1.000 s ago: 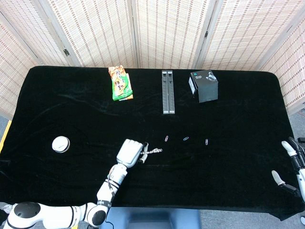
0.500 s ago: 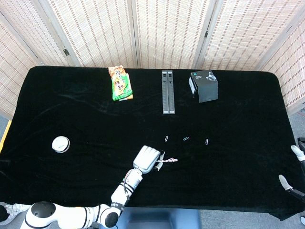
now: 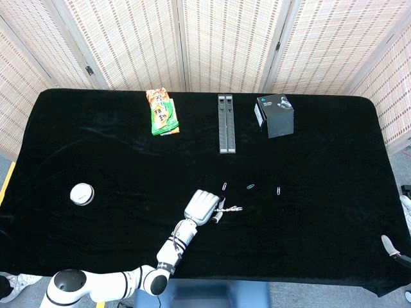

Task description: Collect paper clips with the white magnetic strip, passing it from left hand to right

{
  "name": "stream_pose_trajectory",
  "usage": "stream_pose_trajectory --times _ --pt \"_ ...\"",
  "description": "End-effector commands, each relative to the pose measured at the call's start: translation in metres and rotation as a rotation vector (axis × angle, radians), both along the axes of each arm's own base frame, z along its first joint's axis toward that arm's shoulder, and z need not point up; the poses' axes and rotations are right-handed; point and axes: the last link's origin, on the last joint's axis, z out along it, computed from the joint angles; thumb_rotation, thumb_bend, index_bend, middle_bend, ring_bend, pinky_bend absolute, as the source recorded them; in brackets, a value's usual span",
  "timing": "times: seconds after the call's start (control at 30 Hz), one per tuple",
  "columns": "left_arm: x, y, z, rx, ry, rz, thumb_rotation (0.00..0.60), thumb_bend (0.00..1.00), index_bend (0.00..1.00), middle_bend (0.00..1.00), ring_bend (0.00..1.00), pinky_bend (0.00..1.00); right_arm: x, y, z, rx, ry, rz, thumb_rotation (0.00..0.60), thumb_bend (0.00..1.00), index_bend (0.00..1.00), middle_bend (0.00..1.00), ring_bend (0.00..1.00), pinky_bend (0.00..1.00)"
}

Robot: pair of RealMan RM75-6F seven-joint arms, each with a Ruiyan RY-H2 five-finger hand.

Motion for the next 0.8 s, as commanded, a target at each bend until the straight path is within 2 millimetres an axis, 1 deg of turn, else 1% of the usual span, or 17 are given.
stream_pose_trajectory --times 0.03,0.07,0.1,0.2,0.23,0.27,0.3,0.37,0.4,0.47,0.63,0.73,0.8 --pt "0.001 0.003 0.001 0.008 0.000 -0.003 0.600 0.61 0.76 1.00 1.00 1.00 -0.001 -0.001 -0.001 0.007 0.000 -0.002 0.600 0.34 0.00 0.00 0.00 0.07" --pt "0.000 0.005 0.002 0.013 0.003 -0.004 0.600 0.60 0.74 1.00 1.00 1.00 -0.001 -0.002 -0.001 0.009 -0.001 -0.003 0.600 0.34 0.00 0.00 0.00 0.07" --pt "0.000 0.006 0.003 0.018 0.003 -0.005 0.600 0.55 0.67 1.00 1.00 1.00 -0.001 -0.002 -0.001 0.010 -0.001 -0.004 0.600 0.34 0.00 0.00 0.00 0.07" --pt "0.001 0.008 0.008 0.030 -0.005 -0.011 0.600 0.31 0.35 1.00 1.00 1.00 -0.001 -0.002 -0.001 0.013 0.001 -0.004 0.600 0.34 0.00 0.00 0.00 0.07" --pt "0.002 0.008 0.010 0.030 -0.011 -0.013 0.600 0.27 0.28 1.00 1.00 1.00 0.000 -0.002 -0.001 0.012 0.002 -0.004 0.600 0.34 0.00 0.00 0.00 0.07" --pt "0.002 0.008 0.011 0.030 -0.012 -0.015 0.600 0.22 0.19 1.00 1.00 1.00 0.000 -0.003 -0.001 0.011 0.002 -0.003 0.600 0.34 0.00 0.00 0.00 0.07" --pt "0.001 0.008 0.012 0.028 -0.013 -0.017 0.600 0.20 0.12 1.00 1.00 1.00 0.000 -0.002 -0.002 0.011 0.002 -0.003 0.600 0.34 0.00 0.00 0.00 0.07" --pt "0.001 0.006 0.015 0.022 -0.015 -0.021 0.600 0.18 0.04 1.00 1.00 1.00 0.000 -0.003 -0.002 0.012 0.003 -0.002 0.600 0.34 0.00 0.00 0.00 0.07" --pt "0.001 0.005 0.017 0.019 -0.018 -0.023 0.600 0.17 0.02 1.00 1.00 1.00 0.000 -0.003 -0.002 0.012 0.004 -0.001 0.600 0.34 0.00 0.00 0.00 0.07" --pt "0.001 0.003 0.020 0.015 -0.026 -0.024 0.600 0.16 0.00 1.00 1.00 1.00 0.001 -0.002 -0.002 0.012 0.006 0.003 0.600 0.34 0.00 0.00 0.00 0.07" --pt "0.000 -0.004 0.032 0.035 -0.043 -0.039 0.600 0.15 0.00 1.00 1.00 1.00 0.003 -0.002 -0.003 0.014 0.009 0.014 0.600 0.34 0.00 0.00 0.00 0.07" --pt "-0.002 -0.009 0.045 0.063 -0.051 -0.057 0.600 0.15 0.00 1.00 1.00 1.00 0.005 -0.002 -0.005 0.022 0.013 0.025 0.600 0.34 0.00 0.00 0.00 0.07" --pt "-0.006 -0.013 0.061 0.098 -0.051 -0.079 0.600 0.15 0.00 1.00 1.00 1.00 0.007 -0.002 -0.006 0.025 0.015 0.034 0.600 0.34 0.00 0.00 0.00 0.07"
